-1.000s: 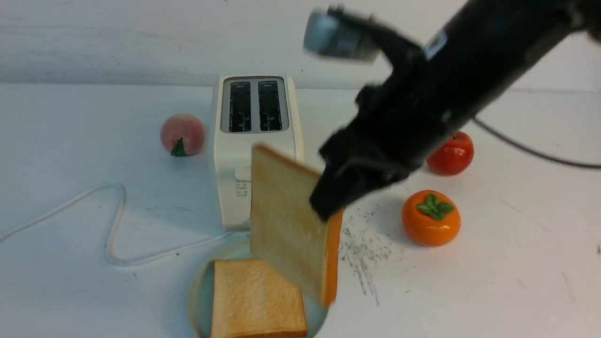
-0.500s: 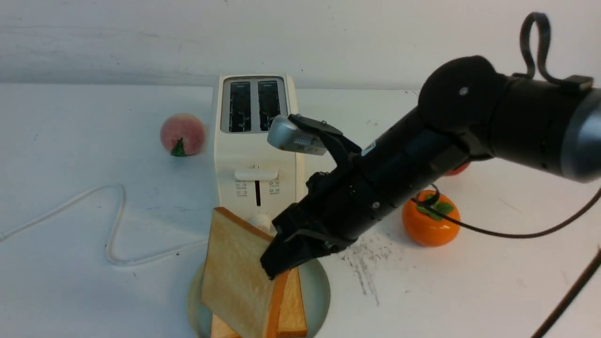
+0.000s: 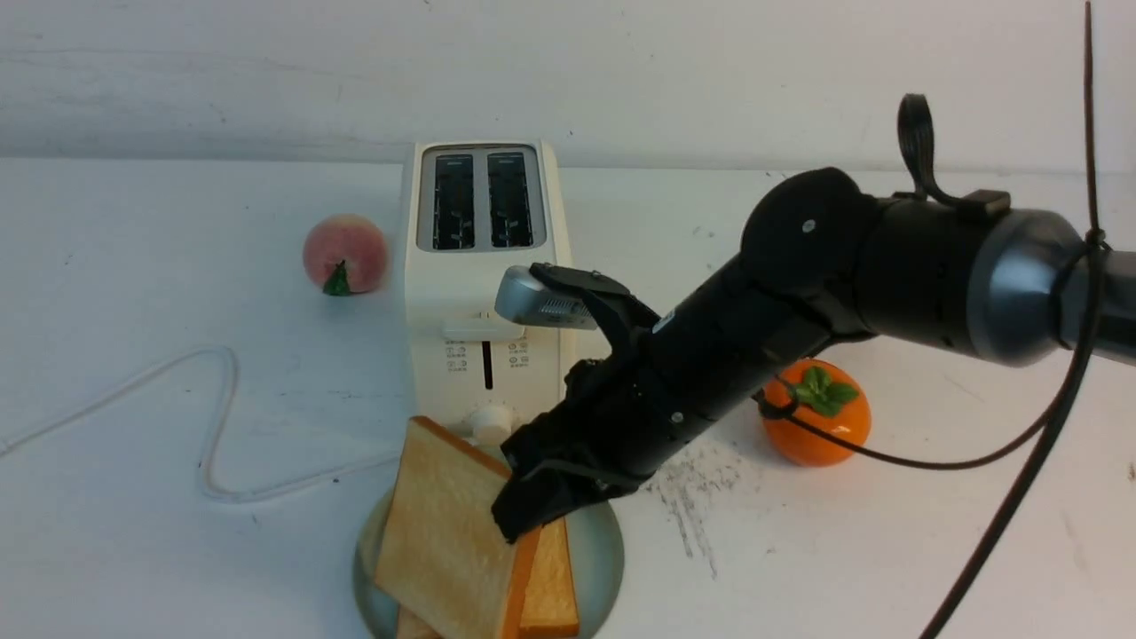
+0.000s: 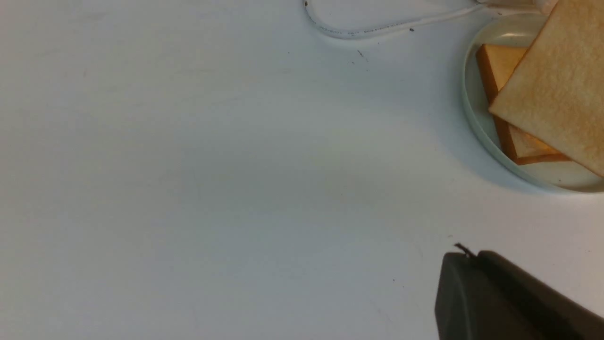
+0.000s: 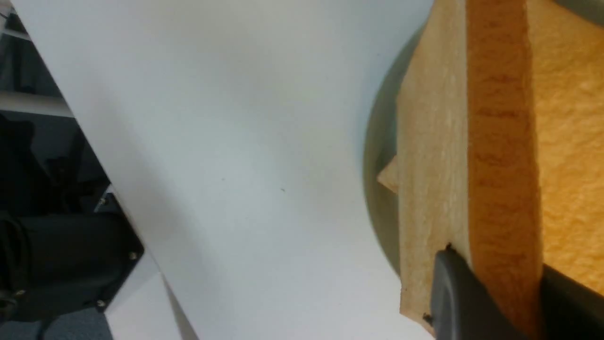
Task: Take toasted bread from bread machine on white table place on plate.
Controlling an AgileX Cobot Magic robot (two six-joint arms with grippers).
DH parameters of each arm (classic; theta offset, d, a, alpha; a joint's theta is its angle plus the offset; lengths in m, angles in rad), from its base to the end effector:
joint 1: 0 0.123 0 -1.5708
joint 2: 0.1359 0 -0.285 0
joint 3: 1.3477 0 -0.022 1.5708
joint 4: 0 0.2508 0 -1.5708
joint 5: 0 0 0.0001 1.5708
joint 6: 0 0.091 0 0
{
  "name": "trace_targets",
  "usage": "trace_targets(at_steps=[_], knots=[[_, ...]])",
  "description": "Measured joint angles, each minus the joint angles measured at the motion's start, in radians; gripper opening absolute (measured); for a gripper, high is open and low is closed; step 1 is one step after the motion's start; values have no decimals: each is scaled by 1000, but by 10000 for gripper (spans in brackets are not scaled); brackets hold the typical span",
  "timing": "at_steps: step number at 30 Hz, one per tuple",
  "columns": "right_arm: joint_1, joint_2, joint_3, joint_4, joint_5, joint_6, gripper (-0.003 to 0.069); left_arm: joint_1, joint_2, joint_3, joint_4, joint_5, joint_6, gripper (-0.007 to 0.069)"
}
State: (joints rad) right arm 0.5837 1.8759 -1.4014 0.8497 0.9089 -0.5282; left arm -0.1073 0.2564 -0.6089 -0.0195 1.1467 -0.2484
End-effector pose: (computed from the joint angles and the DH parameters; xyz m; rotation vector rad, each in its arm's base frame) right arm 0.3007 0.2633 0.2414 -0.8821 2.5662 1.0554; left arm 0.0230 -0.0041 0.2995 -0.1610 2.2808 -0.2106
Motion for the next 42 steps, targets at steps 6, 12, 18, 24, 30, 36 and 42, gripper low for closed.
trace_targets(at_steps=[6,12,18,24,30,36,42], knots=[[0,0,0,-111,-28,36,162,0,0,0,0,0,0,-14],[0,-3,0,-272,-39,128,463,0,0,0,0,0,0,-14],[0,-81,-13,-477,-22,290,631,0,0,0,0,1,0,-14],[0,-260,-21,-701,65,487,540,0,0,0,0,1,0,-14],[0,-483,-21,-907,201,614,166,0,0,0,0,-1,0,-14],[0,-756,4,-984,189,730,-18,0,0,0,0,-20,0,-14],[0,-1063,246,-1047,-13,830,-15,0,0,0,-1,-66,0,-14]])
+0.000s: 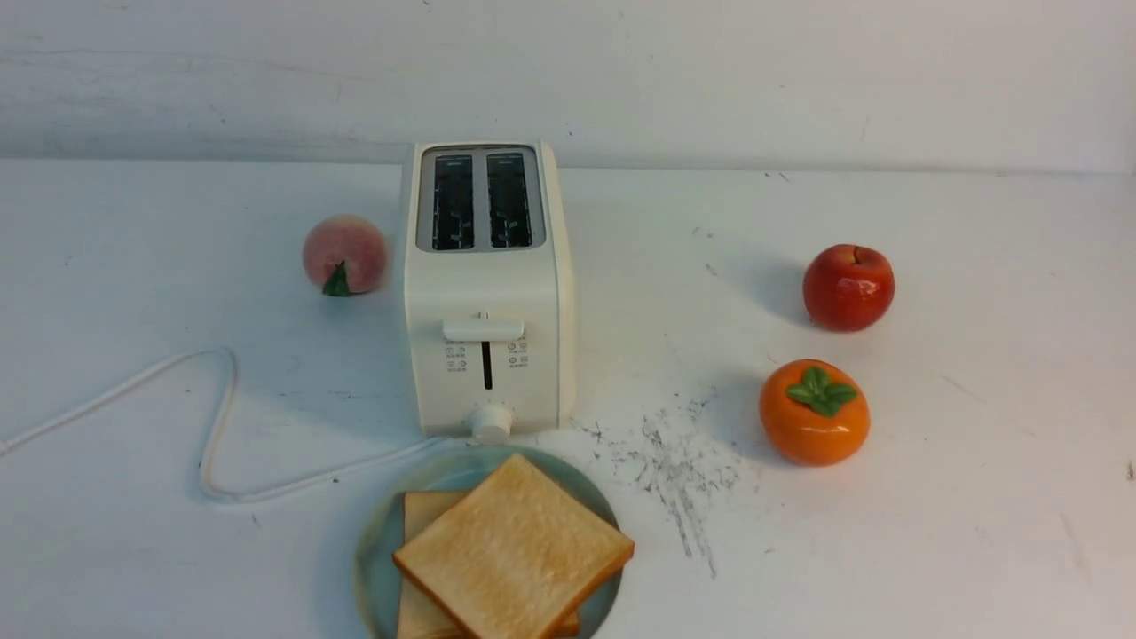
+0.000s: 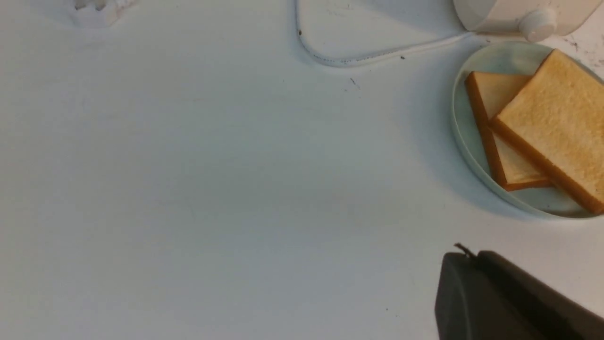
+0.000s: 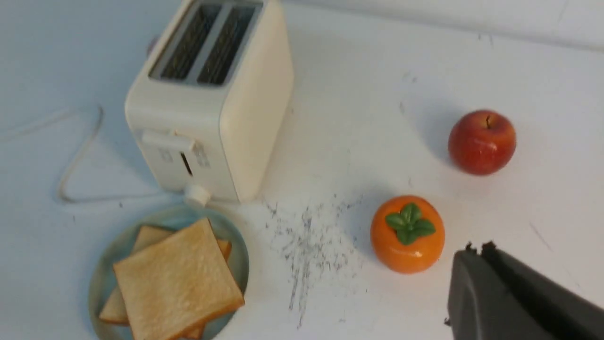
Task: Take toasted bread from bread machine on white table place on plate.
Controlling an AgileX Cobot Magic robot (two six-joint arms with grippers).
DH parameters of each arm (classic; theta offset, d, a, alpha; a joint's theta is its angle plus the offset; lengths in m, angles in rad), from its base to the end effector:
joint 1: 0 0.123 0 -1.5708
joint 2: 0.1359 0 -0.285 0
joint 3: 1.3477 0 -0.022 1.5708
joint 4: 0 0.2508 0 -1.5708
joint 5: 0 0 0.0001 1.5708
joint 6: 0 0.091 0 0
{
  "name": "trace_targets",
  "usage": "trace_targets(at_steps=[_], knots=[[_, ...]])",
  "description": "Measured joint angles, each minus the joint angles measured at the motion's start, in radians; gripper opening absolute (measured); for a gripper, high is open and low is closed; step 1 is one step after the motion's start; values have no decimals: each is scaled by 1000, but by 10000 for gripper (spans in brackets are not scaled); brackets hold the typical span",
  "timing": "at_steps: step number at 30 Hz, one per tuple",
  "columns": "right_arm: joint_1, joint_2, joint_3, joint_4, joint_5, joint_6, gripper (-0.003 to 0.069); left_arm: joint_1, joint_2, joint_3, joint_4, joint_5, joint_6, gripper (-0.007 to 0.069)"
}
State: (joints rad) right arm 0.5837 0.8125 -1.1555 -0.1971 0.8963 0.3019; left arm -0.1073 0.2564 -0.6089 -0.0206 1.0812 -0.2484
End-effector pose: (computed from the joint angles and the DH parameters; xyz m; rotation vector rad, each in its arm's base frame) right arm 0.1189 0.0618 0.4394 -0.3146 2.0125 0.3257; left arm 0.0267 -0.0045 0.3041 -0.1572 2.2155 -0.2222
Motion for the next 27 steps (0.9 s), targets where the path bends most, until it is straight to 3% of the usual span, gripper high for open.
trace_targets(at_steps=[8,14,27], knots=[[0,-436,544,-176,-378,203,-5,0,0,0,-40,-125,0,-14],[0,-644,789,-289,-600,242,1,0,0,1,-79,-233,0,-14],[0,-723,872,-504,-714,242,11,0,1,1,-87,-293,0,-13]])
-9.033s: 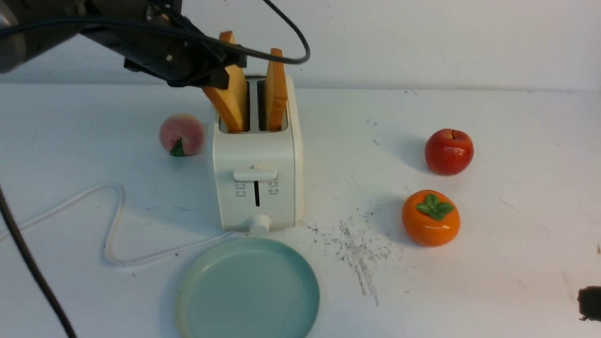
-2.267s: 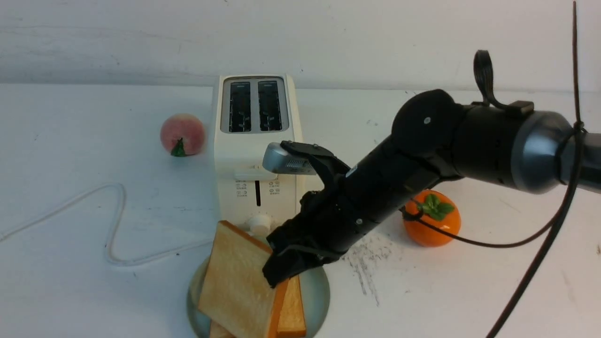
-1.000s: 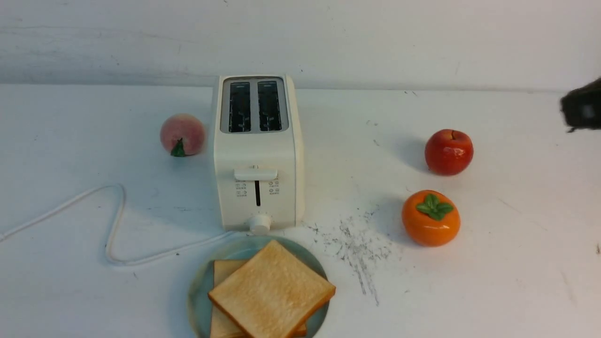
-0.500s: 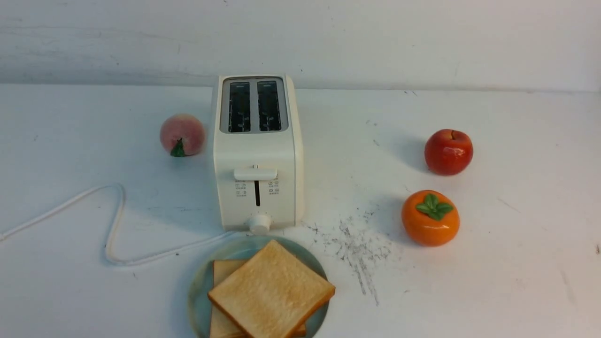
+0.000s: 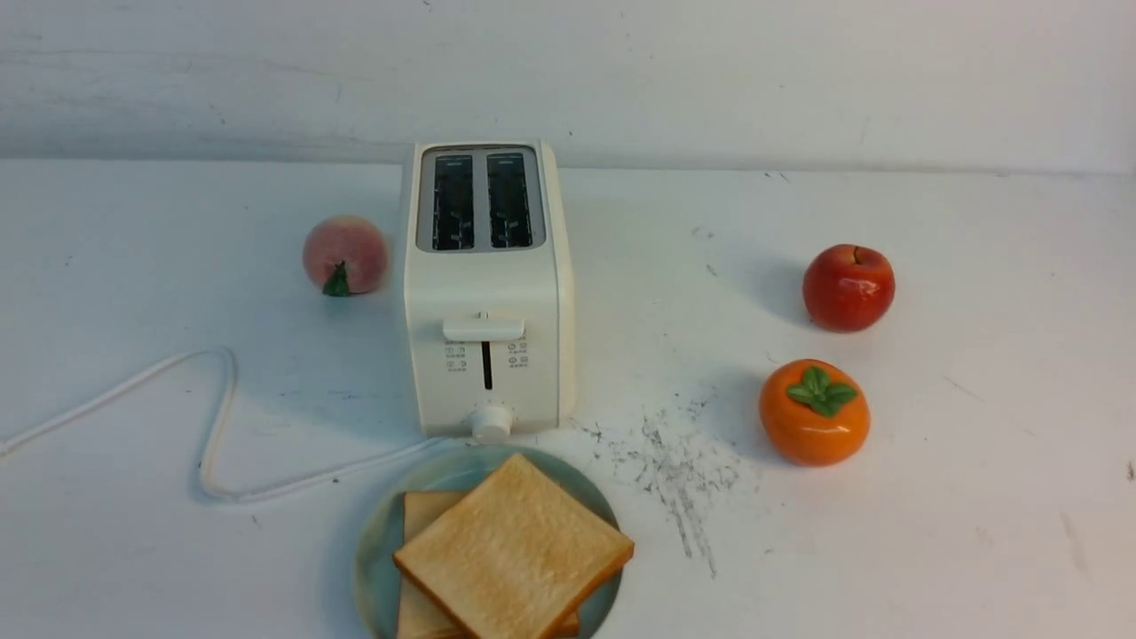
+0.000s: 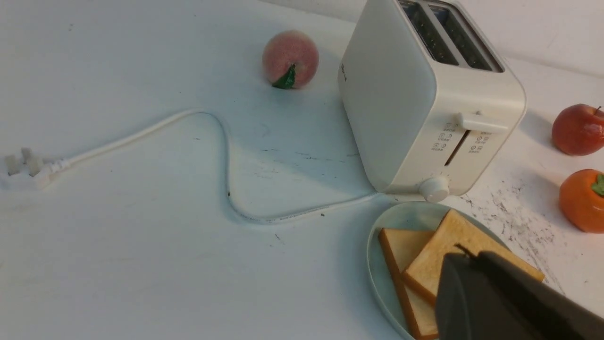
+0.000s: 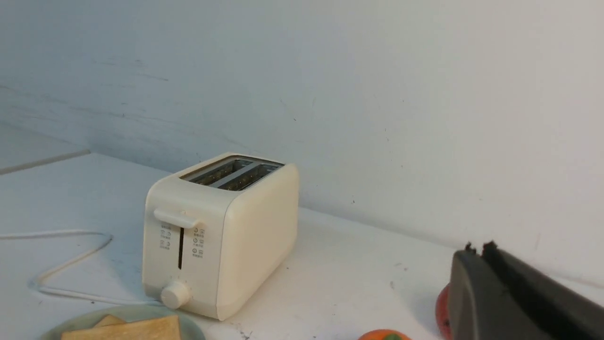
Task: Take toasted bread from bread machine on white table place on plate.
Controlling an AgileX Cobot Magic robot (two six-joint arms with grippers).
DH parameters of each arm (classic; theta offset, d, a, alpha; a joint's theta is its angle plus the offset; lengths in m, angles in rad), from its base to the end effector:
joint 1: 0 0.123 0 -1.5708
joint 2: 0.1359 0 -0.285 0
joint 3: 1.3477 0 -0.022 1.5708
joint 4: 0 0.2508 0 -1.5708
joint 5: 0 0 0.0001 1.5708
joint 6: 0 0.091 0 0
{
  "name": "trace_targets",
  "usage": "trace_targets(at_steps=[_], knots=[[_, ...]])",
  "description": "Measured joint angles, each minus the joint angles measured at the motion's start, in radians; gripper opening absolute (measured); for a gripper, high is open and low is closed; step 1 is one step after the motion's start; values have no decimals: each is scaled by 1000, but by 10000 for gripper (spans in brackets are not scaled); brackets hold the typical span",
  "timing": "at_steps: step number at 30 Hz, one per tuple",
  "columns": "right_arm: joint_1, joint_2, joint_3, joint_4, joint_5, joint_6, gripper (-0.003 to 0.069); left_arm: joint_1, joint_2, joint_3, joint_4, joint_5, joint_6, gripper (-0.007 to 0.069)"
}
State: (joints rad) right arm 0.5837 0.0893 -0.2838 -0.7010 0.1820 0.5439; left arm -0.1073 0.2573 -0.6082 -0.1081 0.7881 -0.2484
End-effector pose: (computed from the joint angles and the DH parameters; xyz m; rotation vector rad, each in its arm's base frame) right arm 0.0447 0.0167 0.2902 -0.4227 1.3718 0.2743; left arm 0.0388 -0.0112 0.3276 -0.1581 1.9272 -0.3631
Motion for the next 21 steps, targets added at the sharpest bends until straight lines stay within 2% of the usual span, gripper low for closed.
trace_targets(at_steps=[6,21], knots=[[0,0,1,-40,-5,0,15,0,0,0,0,3,0,-13],[0,0,1,-43,-5,1,32,0,0,0,0,5,0,-6]])
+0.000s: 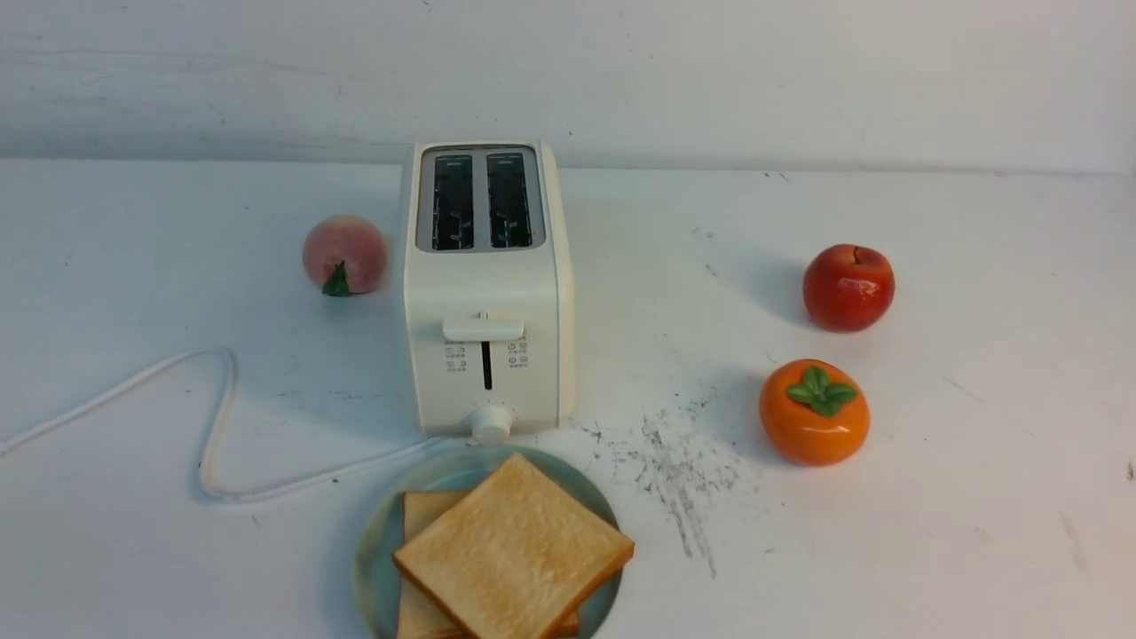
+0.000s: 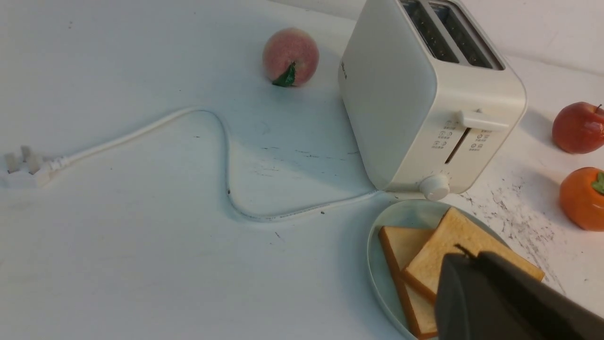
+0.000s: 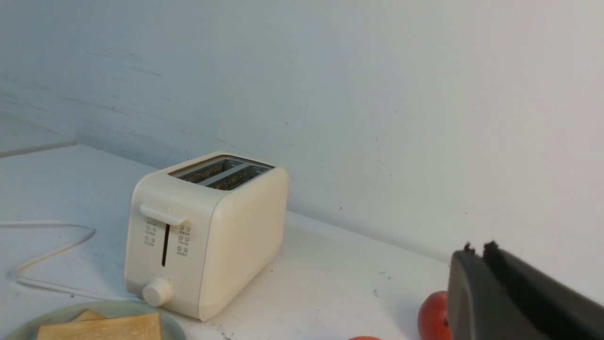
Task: Take toasted bread from bread machine on white table place on plate.
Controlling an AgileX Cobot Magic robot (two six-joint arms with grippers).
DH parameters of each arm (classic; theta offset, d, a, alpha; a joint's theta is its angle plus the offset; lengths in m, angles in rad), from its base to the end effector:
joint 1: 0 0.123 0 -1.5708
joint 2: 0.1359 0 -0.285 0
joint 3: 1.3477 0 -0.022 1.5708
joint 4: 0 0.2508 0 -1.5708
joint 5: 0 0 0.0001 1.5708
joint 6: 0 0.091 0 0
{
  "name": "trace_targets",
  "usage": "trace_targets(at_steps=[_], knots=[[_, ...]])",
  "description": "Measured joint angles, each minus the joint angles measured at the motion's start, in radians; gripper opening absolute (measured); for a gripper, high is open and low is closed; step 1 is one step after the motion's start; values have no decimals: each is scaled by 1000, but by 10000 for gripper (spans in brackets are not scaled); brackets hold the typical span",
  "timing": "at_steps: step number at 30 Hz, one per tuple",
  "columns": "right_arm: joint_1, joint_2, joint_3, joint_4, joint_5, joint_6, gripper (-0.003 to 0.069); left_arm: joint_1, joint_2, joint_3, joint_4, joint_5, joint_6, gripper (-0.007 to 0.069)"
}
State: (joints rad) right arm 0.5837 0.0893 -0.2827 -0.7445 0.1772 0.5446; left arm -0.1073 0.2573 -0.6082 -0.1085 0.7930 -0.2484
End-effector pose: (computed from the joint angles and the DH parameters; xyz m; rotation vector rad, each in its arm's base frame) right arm 0.0448 0.0165 0.2906 -0.4465 1.3548 0.2381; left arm 0.0387 -0.0112 0.3271 -0.1583 1.9322 -0.3631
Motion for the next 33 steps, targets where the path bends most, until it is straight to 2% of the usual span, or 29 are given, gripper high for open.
trace_targets(at_steps=[10,12,13,14,16,19,22,24,28,33], knots=[[0,0,0,0,0,0,41,0,-18,10,6,-30,0,0],[0,0,0,0,0,0,44,0,-63,78,6,-152,0,1],[0,0,0,0,0,0,44,0,-68,78,6,-163,0,1],[0,0,0,0,0,0,47,0,-105,157,6,-257,0,3],[0,0,0,0,0,0,48,0,-135,223,6,-331,0,4],[0,0,0,0,0,0,55,0,-224,440,6,-517,0,8],[0,0,0,0,0,0,57,0,-260,551,6,-585,0,11],[0,0,0,0,-1,0,61,0,-268,625,11,-566,0,13],[0,0,2,0,-2,0,67,0,-267,638,51,-444,2,17],[0,0,2,0,-2,0,76,0,-267,639,56,-418,2,20]])
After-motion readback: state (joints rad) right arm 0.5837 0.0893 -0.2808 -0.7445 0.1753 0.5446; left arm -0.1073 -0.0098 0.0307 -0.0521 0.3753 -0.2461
